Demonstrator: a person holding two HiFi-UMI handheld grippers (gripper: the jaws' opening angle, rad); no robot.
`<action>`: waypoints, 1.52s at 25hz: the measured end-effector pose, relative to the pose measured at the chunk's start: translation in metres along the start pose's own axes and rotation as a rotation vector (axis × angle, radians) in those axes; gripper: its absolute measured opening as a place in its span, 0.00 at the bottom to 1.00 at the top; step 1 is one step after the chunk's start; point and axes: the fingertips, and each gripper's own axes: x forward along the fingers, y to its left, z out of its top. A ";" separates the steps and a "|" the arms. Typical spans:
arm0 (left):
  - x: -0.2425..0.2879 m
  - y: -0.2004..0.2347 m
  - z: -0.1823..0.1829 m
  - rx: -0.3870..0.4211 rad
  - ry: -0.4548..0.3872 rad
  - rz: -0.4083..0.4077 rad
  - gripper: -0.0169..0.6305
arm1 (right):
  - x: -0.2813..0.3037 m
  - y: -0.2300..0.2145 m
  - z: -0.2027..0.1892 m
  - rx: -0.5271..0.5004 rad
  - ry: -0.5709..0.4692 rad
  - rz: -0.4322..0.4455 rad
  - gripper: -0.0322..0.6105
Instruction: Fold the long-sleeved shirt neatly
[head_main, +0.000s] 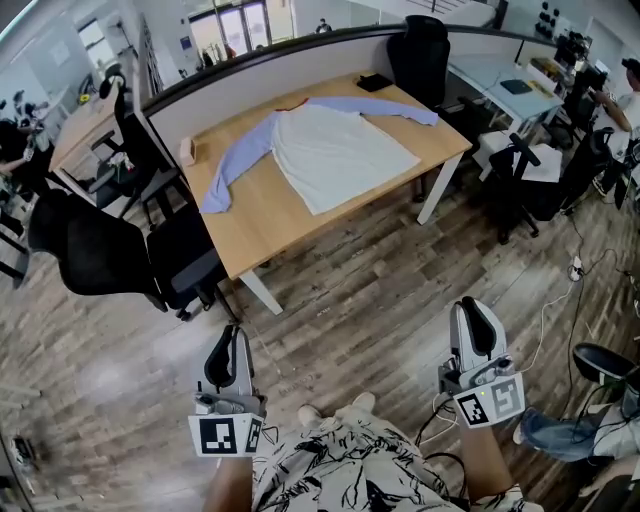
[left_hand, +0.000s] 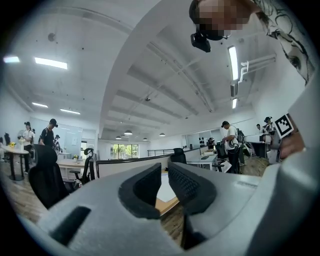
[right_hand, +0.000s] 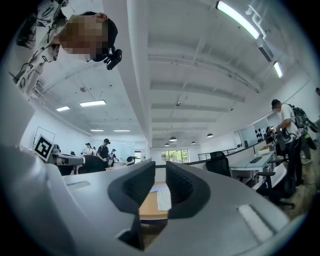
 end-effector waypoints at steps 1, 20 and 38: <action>0.000 0.001 -0.001 -0.005 0.003 0.005 0.13 | 0.001 0.000 0.000 0.000 0.001 0.001 0.18; 0.005 0.018 -0.001 -0.031 -0.020 0.094 0.95 | 0.008 -0.007 -0.008 -0.042 0.032 0.024 0.87; 0.042 -0.026 -0.006 0.002 0.011 0.139 0.95 | 0.006 -0.082 -0.015 0.049 0.006 0.029 0.97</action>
